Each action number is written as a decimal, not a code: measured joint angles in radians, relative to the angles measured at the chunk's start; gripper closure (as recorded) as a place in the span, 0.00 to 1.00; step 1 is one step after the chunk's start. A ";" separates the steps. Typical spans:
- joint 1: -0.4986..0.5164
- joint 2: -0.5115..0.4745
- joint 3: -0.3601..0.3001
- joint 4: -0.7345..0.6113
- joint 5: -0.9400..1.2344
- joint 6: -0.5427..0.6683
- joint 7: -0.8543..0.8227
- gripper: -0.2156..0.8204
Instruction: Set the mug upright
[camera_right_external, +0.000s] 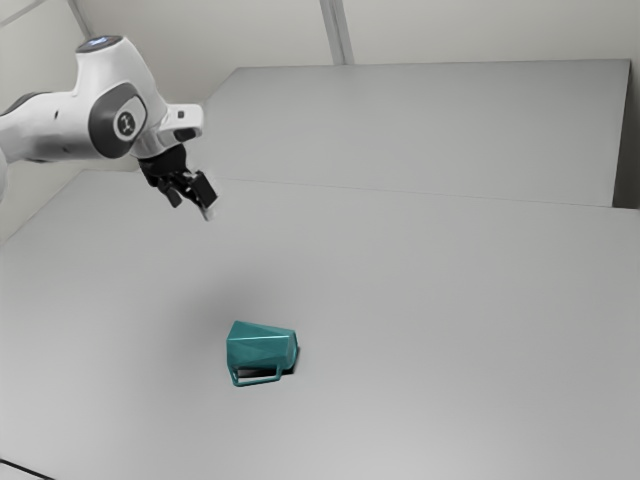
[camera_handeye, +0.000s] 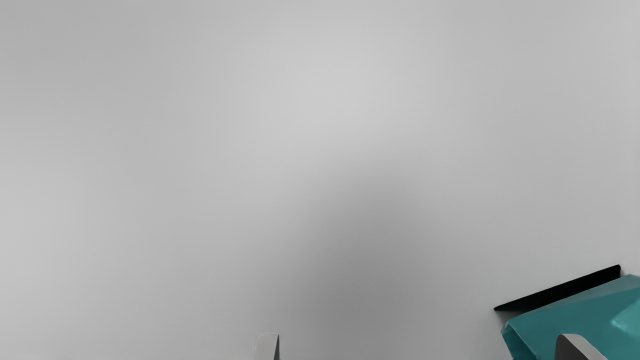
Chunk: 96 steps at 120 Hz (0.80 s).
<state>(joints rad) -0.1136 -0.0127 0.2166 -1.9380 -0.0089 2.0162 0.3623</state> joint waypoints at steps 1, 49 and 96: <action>-0.001 -0.008 0.001 -0.009 -0.001 0.002 -0.001 0.21; 0.023 -0.161 0.049 -0.195 -0.315 0.044 -0.067 0.21; 0.007 -0.059 0.050 -0.264 -0.584 0.056 -0.119 0.21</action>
<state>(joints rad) -0.1069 -0.0715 0.2669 -2.2024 -0.5932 2.0724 0.2435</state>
